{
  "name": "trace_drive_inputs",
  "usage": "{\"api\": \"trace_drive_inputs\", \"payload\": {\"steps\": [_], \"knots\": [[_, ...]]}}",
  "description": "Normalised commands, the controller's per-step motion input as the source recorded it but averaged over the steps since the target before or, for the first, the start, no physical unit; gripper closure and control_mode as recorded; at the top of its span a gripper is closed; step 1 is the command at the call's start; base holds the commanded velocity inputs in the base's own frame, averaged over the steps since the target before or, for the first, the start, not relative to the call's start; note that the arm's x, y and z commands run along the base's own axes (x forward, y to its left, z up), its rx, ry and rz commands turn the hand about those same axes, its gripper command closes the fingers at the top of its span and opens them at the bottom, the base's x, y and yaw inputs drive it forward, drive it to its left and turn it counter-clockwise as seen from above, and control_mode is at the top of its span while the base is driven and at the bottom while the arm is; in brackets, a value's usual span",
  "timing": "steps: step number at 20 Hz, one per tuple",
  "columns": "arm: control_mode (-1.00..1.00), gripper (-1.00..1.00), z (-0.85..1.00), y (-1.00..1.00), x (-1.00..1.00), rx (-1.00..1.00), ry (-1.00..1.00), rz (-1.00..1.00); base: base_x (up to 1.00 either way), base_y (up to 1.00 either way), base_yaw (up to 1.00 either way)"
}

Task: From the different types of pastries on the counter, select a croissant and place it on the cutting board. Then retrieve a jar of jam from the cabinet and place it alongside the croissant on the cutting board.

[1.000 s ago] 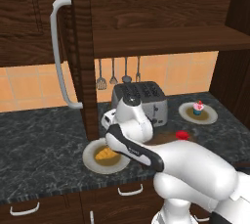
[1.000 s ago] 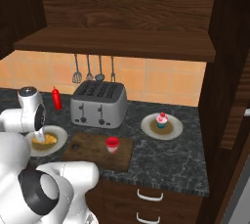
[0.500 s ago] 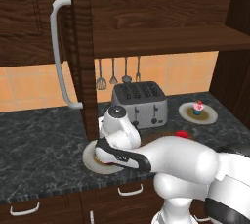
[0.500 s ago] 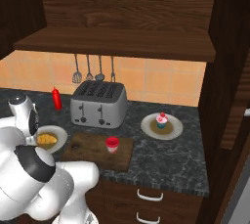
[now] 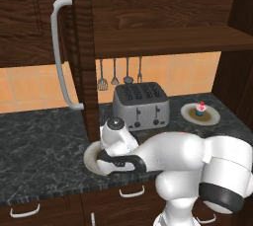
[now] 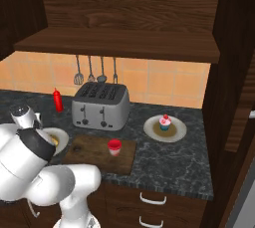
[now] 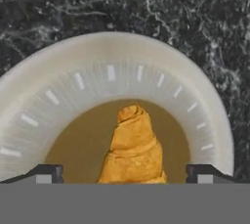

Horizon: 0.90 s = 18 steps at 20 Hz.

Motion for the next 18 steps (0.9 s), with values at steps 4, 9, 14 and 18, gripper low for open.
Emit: {"api": "trace_drive_inputs", "payload": {"steps": [4,9,14,18], "knots": [[-1.00,1.00,-0.36,0.00,0.27,0.00,0.00,-0.08,0.00,0.00,0.00],[-1.00,1.00,-0.24,0.00,0.28,0.03,0.02,-0.07,0.00,0.00,0.00],[-1.00,1.00,-0.13,0.00,0.09,0.06,0.12,-0.07,0.00,0.00,0.00],[-1.00,1.00,0.00,0.00,0.00,0.04,0.09,-0.10,0.00,0.00,0.00]]}}
